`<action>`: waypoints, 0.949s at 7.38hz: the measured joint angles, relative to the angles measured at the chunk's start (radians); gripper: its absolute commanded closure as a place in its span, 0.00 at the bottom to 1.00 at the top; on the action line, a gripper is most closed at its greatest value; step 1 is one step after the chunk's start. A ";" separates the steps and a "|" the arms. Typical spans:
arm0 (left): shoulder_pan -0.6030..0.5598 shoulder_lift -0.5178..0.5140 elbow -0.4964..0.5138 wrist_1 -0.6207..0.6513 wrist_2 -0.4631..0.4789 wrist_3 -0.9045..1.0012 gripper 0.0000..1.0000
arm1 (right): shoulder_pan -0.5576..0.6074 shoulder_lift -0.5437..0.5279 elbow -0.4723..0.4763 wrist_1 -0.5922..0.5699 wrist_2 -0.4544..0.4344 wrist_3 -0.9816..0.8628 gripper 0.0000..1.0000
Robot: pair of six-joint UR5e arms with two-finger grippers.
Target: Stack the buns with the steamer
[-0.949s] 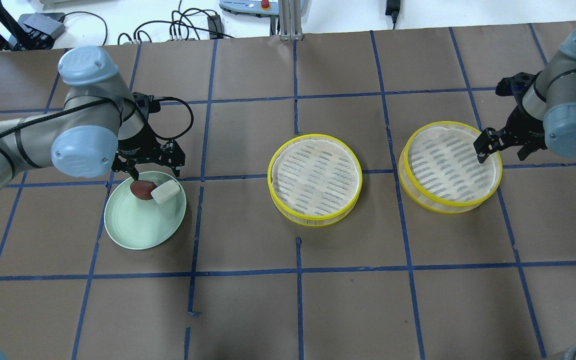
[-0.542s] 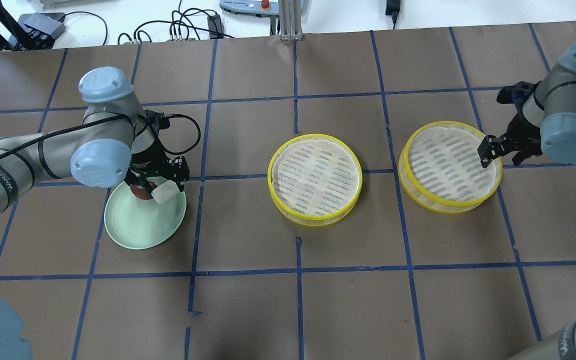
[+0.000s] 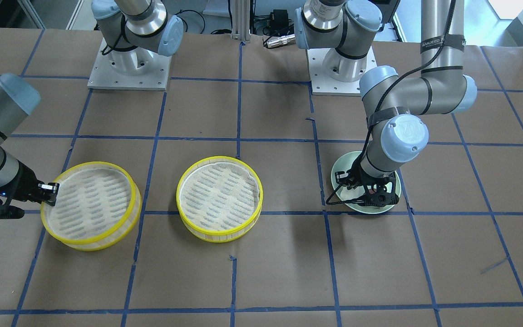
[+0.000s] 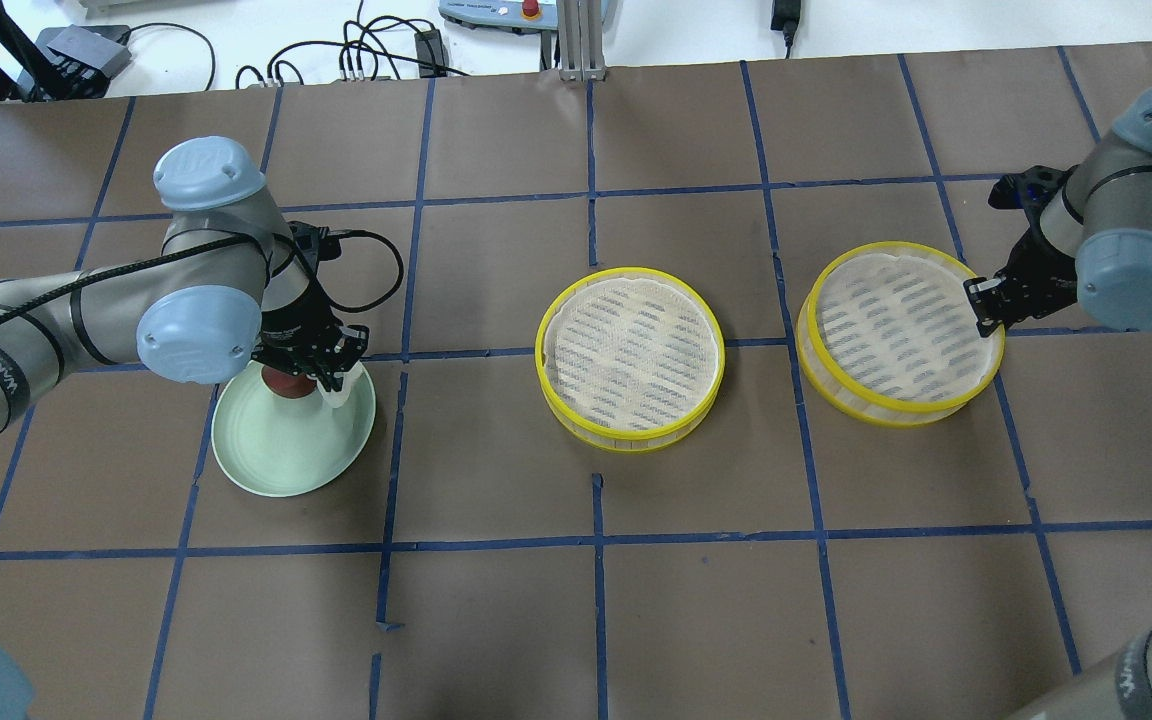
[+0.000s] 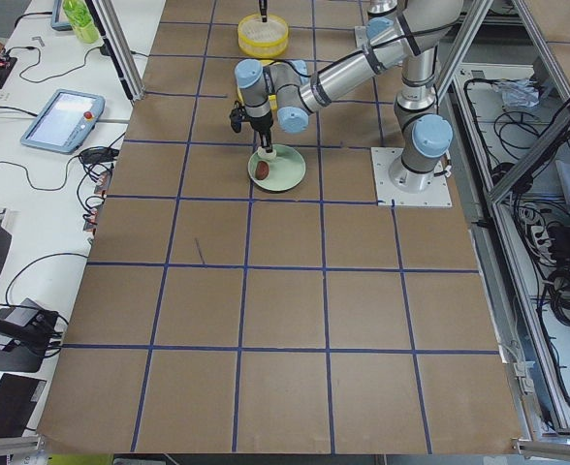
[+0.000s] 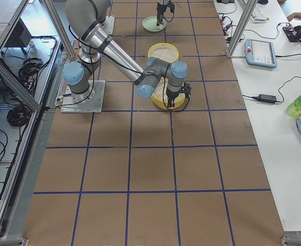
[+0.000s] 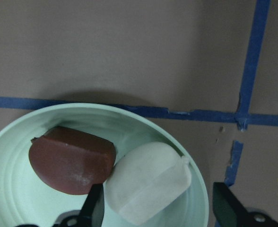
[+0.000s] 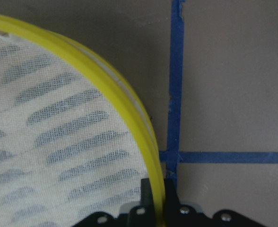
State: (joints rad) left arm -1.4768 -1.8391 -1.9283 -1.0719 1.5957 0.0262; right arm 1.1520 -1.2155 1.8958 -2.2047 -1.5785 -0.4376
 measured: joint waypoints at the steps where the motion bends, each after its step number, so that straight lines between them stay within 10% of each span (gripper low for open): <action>1: -0.026 0.038 0.026 -0.016 -0.043 -0.031 0.97 | 0.000 -0.004 -0.005 0.005 -0.003 0.000 0.95; 5: -0.264 0.033 0.130 -0.005 -0.207 -0.446 0.83 | 0.002 -0.096 -0.093 0.187 -0.002 0.011 0.95; 6: -0.333 -0.001 0.137 0.041 -0.212 -0.560 0.06 | 0.009 -0.104 -0.103 0.205 0.001 0.023 0.95; 7: -0.397 -0.027 0.137 0.066 -0.210 -0.642 0.00 | 0.032 -0.109 -0.108 0.213 0.003 0.055 0.95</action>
State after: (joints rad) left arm -1.8735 -1.8660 -1.7916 -1.0062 1.3861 -0.6160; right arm 1.1836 -1.3241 1.7882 -1.9919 -1.5751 -0.3821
